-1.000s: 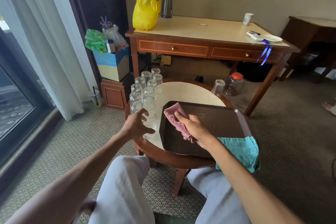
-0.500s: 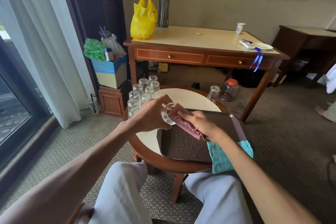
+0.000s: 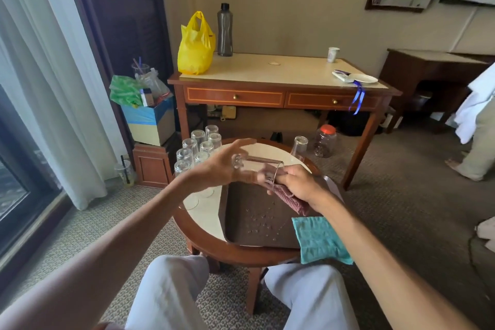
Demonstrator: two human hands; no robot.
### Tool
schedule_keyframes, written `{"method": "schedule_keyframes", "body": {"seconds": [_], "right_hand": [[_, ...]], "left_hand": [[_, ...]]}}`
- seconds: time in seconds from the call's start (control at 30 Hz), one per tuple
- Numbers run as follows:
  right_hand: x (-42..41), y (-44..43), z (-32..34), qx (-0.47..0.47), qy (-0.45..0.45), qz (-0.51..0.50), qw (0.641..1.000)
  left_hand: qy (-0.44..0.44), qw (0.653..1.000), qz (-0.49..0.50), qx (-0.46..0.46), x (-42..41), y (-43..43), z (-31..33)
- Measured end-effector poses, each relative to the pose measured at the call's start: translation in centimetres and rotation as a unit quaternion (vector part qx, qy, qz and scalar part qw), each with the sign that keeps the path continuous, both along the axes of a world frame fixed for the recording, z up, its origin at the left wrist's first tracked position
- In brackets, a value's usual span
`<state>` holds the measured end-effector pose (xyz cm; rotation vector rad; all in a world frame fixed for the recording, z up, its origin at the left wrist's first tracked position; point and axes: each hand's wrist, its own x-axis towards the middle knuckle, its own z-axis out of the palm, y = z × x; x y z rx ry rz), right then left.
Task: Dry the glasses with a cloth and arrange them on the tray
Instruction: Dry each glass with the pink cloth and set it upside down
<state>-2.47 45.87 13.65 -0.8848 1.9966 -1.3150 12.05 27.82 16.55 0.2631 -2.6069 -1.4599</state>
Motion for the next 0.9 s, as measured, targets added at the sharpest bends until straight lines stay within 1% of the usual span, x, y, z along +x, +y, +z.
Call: {"method": "schedule_keyframes", "body": {"seconds": [0.03, 0.07, 0.1, 0.13, 0.17, 0.23, 0.3, 0.37, 0.4, 0.5, 0.53, 0.57, 0.63, 0.67, 0.7, 0.73, 0.77, 0.8, 0.83, 0.87, 0.9], "right_hand": [[0.0, 0.1, 0.1, -0.012, 0.003, -0.012, 1.0], [0.1, 0.3, 0.2, -0.014, 0.007, -0.018, 1.0], [0.1, 0.4, 0.2, -0.018, 0.012, -0.02, 1.0], [-0.2, 0.1, -0.3, -0.001, 0.038, -0.032, 0.999], [-0.8, -0.2, -1.1, 0.011, 0.067, -0.049, 0.996], [-1.9, -1.1, -3.0, 0.062, 0.136, -0.088, 0.985], [-2.1, -1.5, -4.3, 0.096, 0.14, -0.126, 0.977], [-1.6, -1.5, -4.5, 0.105, 0.175, -0.142, 0.969], [-1.2, -1.3, -3.8, 0.082, 0.194, -0.129, 0.969], [-0.9, -0.8, -2.5, -0.035, 0.239, -0.04, 0.97], [-0.9, -0.7, -2.2, -0.043, 0.259, -0.032, 0.965], [-0.7, -0.6, -1.8, -0.056, 0.315, -0.026, 0.947], [0.4, 0.0, 0.1, -0.057, 0.469, -0.041, 0.881], [0.9, 0.1, 0.9, -0.068, 0.528, -0.045, 0.845], [1.4, 0.2, 1.5, -0.073, 0.571, -0.038, 0.817], [1.6, 0.3, 2.0, -0.068, 0.592, -0.028, 0.802], [1.4, 0.2, 1.9, -0.056, 0.603, -0.028, 0.795], [0.4, -0.3, 0.6, -0.03, 0.593, -0.041, 0.804], [0.0, -0.5, -0.3, -0.006, 0.555, -0.068, 0.829], [-0.5, -0.9, -1.4, -0.003, 0.498, -0.106, 0.861], [-1.1, -1.4, -2.7, -0.003, 0.445, -0.137, 0.885]], "left_hand": [[-0.037, 0.991, 0.006, 0.129, 0.0, -0.1, 0.1], [-0.073, 0.97, 0.016, 0.23, 0.0, 0.2, 0.1], [-0.098, 0.952, 0.031, 0.288, -0.1, 0.8, 0.2], [-0.108, 0.941, 0.051, 0.316, -0.3, 1.4, 0.2], [-0.105, 0.935, 0.071, 0.33, -0.7, 2.0, 0.1], [-0.1, 0.933, 0.097, 0.333, -1.3, 3.2, -0.1], [-0.1, 0.932, 0.111, 0.331, -1.7, 3.8, -0.2], [-0.092, 0.925, 0.123, 0.349, -1.7, 3.9, 0.0], [-0.094, 0.922, 0.119, 0.357, -1.6, 3.7, 0.1], [-0.126, 0.912, 0.076, 0.382, -1.2, 3.0, 0.4], [-0.138, 0.906, 0.063, 0.394, -1.1, 2.8, 0.4], [-0.147, 0.901, 0.056, 0.405, -1.1, 2.7, 0.3], [-0.157, 0.889, 0.065, 0.426, -1.0, 2.7, 0.2], [-0.164, 0.879, 0.074, 0.441, -1.0, 2.8, 0.2], [-0.173, 0.87, 0.081, 0.455, -0.9, 2.9, 0.3], [-0.182, 0.865, 0.087, 0.459, -0.9, 3.2, 0.5], [-0.187, 0.868, 0.092, 0.451, -0.9, 3.6, 0.7], [-0.181, 0.878, 0.108, 0.431, -1.0, 3.8, 0.8], [-0.16, 0.889, 0.126, 0.41, -1.2, 4.0, 1.0], [-0.131, 0.902, 0.143, 0.386, -1.4, 4.2, 1.2], [-0.099, 0.914, 0.152, 0.363, -1.8, 4.1, 1.4]]}}
